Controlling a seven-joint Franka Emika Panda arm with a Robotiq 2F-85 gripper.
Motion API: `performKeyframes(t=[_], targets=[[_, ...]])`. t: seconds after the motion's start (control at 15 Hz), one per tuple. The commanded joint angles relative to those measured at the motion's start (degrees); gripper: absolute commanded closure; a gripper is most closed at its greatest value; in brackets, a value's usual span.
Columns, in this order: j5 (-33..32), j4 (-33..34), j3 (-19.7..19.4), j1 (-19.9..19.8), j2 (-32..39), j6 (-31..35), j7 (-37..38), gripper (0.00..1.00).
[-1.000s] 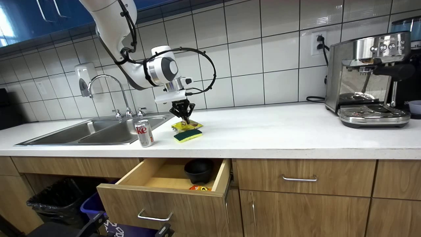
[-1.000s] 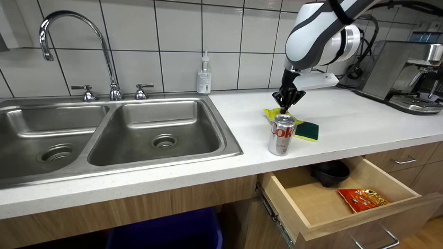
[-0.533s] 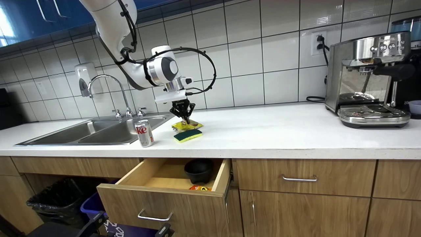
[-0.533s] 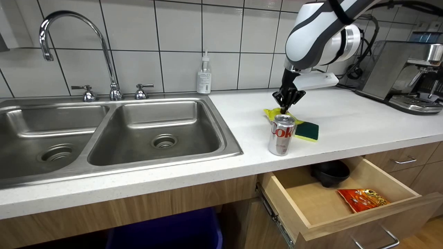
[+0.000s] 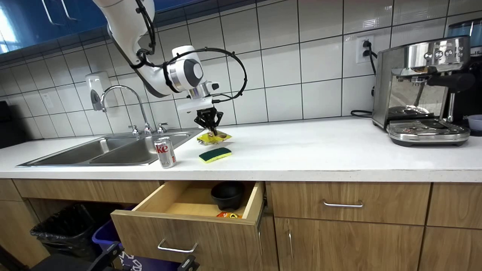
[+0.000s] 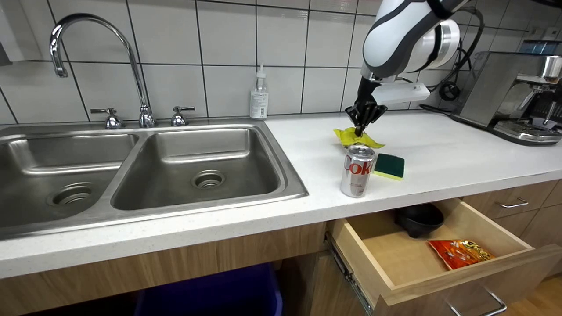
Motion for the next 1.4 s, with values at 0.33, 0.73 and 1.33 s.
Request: performKeyframes(t=[0.33, 0.73, 1.33], targets=[[-1.02, -1.41, -0.10, -0.12, -5.05, -0.52, 0.41, 1.00], [0.17, -3.63, 0.88, -1.20, -8.38, -1.31, -1.05, 1.00], [2.16, -11.31, 2.16, -2.88, -15.65, -1.26, -2.98, 1.00]])
